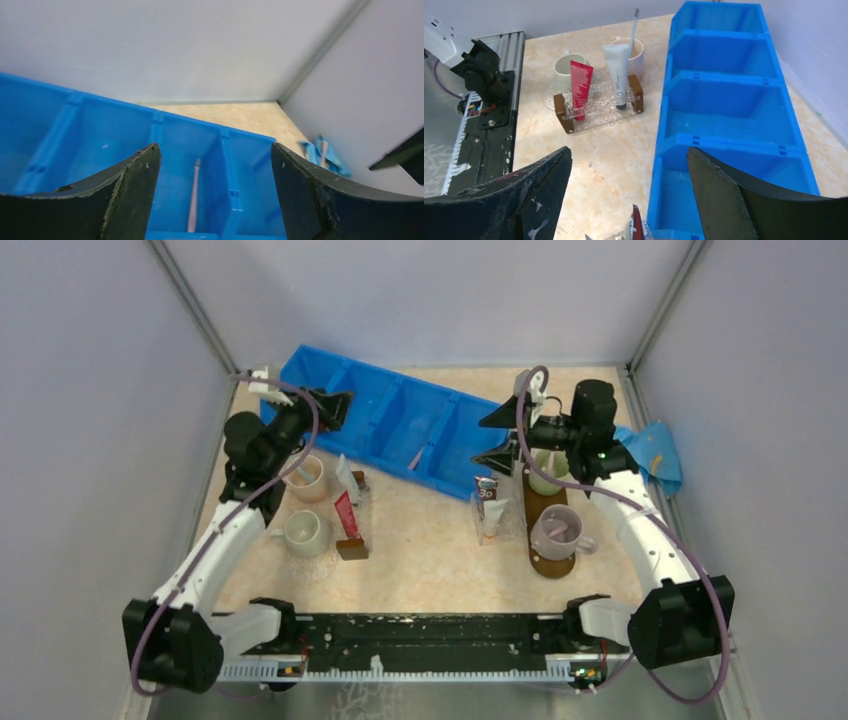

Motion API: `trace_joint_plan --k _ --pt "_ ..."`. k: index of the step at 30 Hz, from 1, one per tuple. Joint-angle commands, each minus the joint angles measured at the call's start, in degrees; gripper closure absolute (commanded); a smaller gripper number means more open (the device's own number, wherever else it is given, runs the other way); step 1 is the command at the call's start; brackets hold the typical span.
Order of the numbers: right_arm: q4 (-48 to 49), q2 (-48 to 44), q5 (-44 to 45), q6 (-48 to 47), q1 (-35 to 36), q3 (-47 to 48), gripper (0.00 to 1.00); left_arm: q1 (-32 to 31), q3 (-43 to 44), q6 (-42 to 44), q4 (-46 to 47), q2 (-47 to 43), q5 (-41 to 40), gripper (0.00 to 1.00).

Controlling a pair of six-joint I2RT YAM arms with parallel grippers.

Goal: Prepare toiletry sets of a toothbrush and toothpaste on the tray
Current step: Place the toothbrush in the cup.

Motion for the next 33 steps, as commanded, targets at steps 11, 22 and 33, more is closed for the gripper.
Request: trace_joint_plan --k 11,22,33 --pt "-6.86 -0.12 -2.35 -5.11 -12.27 4.99 0.15 -15.59 29.14 20.83 -11.76 32.57 -6.99 0.37" --pt "-8.9 1.56 -0.93 -7.55 -17.85 4.9 0.15 -15.47 46.67 27.1 -21.59 45.68 -4.0 0.42" --pt "-10.98 1.01 0.11 -10.48 -23.0 4.54 0.15 -15.47 62.62 31.95 -38.61 54.05 -0.45 0.46"
